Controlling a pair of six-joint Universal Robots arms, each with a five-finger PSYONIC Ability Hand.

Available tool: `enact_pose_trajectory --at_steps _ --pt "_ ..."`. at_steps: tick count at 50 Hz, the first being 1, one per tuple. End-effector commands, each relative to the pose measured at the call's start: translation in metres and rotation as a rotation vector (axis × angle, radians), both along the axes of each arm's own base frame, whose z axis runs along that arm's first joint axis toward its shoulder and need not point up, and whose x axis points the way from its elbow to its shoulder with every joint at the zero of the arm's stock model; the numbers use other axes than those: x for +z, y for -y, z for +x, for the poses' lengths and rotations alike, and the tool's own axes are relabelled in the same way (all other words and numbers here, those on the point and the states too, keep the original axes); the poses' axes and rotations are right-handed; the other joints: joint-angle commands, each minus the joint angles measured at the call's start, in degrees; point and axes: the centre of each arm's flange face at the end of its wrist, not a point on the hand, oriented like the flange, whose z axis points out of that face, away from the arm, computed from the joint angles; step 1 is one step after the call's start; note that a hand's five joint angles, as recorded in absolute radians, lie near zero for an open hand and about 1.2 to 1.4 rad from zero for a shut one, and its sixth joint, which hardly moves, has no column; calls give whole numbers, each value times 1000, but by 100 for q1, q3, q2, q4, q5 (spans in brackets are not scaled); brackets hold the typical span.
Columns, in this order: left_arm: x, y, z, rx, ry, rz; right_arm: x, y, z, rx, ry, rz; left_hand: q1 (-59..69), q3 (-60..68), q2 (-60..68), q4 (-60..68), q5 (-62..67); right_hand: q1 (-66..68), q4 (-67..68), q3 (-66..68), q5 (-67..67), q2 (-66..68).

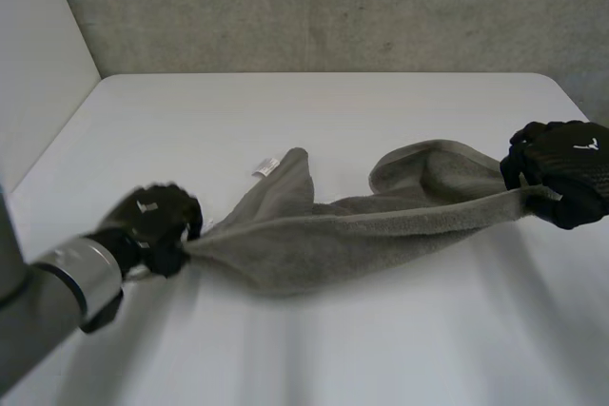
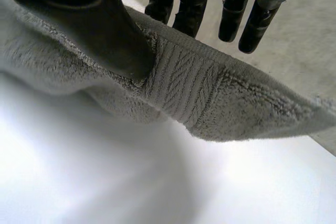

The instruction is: Fold the towel.

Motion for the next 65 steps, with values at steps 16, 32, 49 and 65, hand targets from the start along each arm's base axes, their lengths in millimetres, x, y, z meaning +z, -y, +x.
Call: enact_pose_trajectory --at_steps 16,32,49,65 --pt "-24 109 -26 -65 107 -59 -54 84 51 75 -226 62 541 -298 397 -336 406 530 -437 -249 336 335" --pt "186 187 -45 79 -146 -1083 152 151 83 -135 265 -861 541 -298 397 -336 406 530 -437 -249 336 335" --pt "33 116 -16 -17 135 -645 10 103 56 -30 137 -416 541 -298 397 -336 406 530 -437 -249 336 335" --pt "33 34 15 -76 163 -601 -39 34 24 5 -6 -236 541 -298 397 -336 406 530 -437 -249 336 335"
